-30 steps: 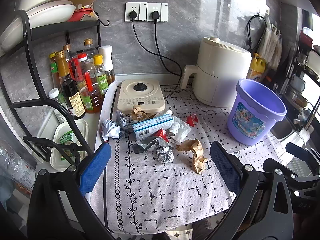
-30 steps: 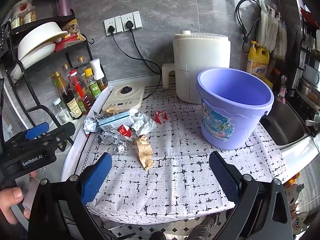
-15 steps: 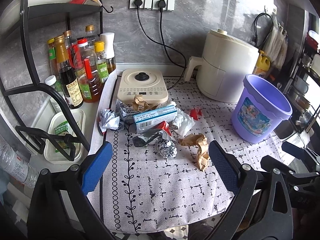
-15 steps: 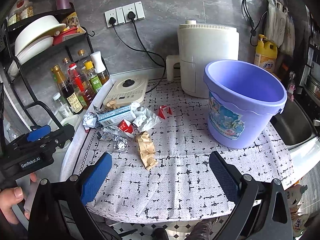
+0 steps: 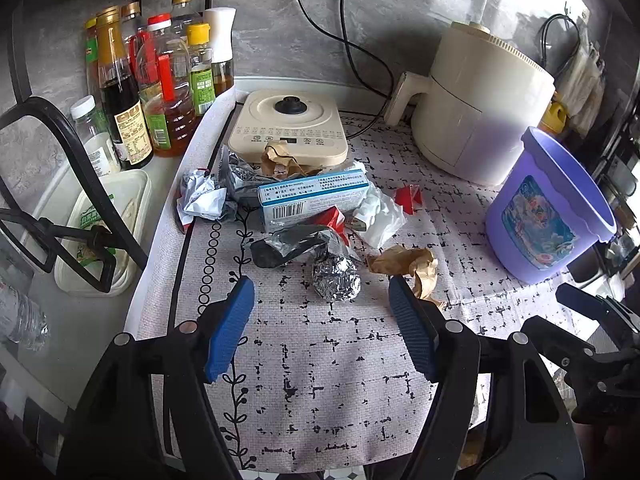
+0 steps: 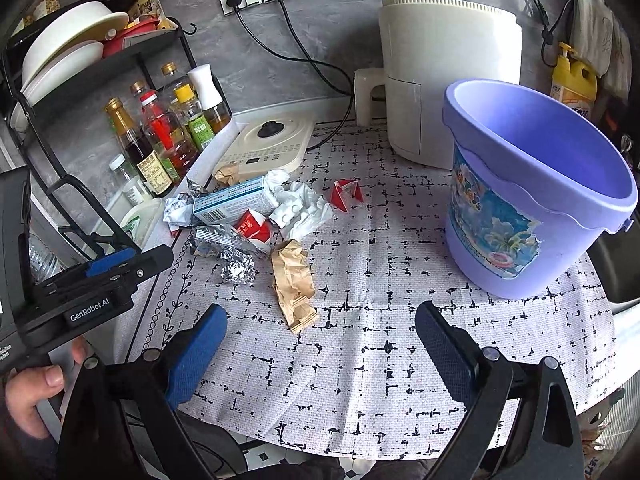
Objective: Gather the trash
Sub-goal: 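Grasp the brown paper bag with the right tool while the left tool grasps the foil ball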
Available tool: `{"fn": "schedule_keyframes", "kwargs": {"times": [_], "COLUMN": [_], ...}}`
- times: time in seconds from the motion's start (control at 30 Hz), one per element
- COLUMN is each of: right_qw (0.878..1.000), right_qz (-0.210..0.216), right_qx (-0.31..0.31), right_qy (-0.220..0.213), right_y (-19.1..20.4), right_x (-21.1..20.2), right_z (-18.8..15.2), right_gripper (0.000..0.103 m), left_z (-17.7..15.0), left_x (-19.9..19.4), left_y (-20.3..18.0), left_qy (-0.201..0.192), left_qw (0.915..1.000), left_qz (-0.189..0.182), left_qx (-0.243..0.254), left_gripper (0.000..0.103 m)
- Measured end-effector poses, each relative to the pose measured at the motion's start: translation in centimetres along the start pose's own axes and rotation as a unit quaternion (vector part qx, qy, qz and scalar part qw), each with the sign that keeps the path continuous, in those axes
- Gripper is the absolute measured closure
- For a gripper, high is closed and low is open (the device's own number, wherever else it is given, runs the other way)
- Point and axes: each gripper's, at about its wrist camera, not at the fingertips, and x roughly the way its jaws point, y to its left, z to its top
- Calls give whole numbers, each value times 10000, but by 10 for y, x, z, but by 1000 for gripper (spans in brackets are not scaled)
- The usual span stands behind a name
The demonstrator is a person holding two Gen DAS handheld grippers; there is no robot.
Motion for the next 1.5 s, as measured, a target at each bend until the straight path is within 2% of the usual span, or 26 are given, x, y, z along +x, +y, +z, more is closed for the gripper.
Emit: {"fn": "schedule_keyframes", "kwargs": {"times": [0.23, 0.6, 0.7, 0.73, 0.77, 0.93, 1.13, 1.3, 1.5], "right_qw": [9992, 9944, 9926, 9920, 9915, 9889, 9858, 9838, 9851], "right_qz": [185, 457, 562, 601, 636, 730, 874, 957, 862], "right_qx": [-157, -449, -561, -589, -615, -771, -834, -977, -1051], "right_qy": [333, 839, 915, 941, 959, 1035, 1170, 1158, 1051], "right_y": [-11, -14, -10, -8, -6, 3, 9, 20, 26], "right_x": [36, 78, 83, 85, 86, 93, 104, 112, 121], "right_z": [13, 18, 19, 19, 19, 16, 9, 7, 7], "right_gripper": [16, 26, 29, 30, 31, 33, 40, 41, 41], "left_z": [0, -6, -6, -6, -5, -8, -13, -16, -20], "left_x": [42, 87, 87, 87, 86, 82, 65, 54, 54], "left_y": [-6, -8, -9, -11, -13, -11, -2, 4, 14], "left_qy": [303, 638, 578, 543, 516, 454, 282, 204, 192], "left_qw": [9994, 9967, 9970, 9972, 9973, 9968, 9960, 9940, 9899], "left_qz": [78, 319, 230, 246, 289, 404, 554, 858, 1247], "left_qx": [-171, -392, -466, -453, -428, -527, -638, -640, -652], "left_gripper": [41, 42, 54, 65, 69, 69, 69, 69, 69]}}
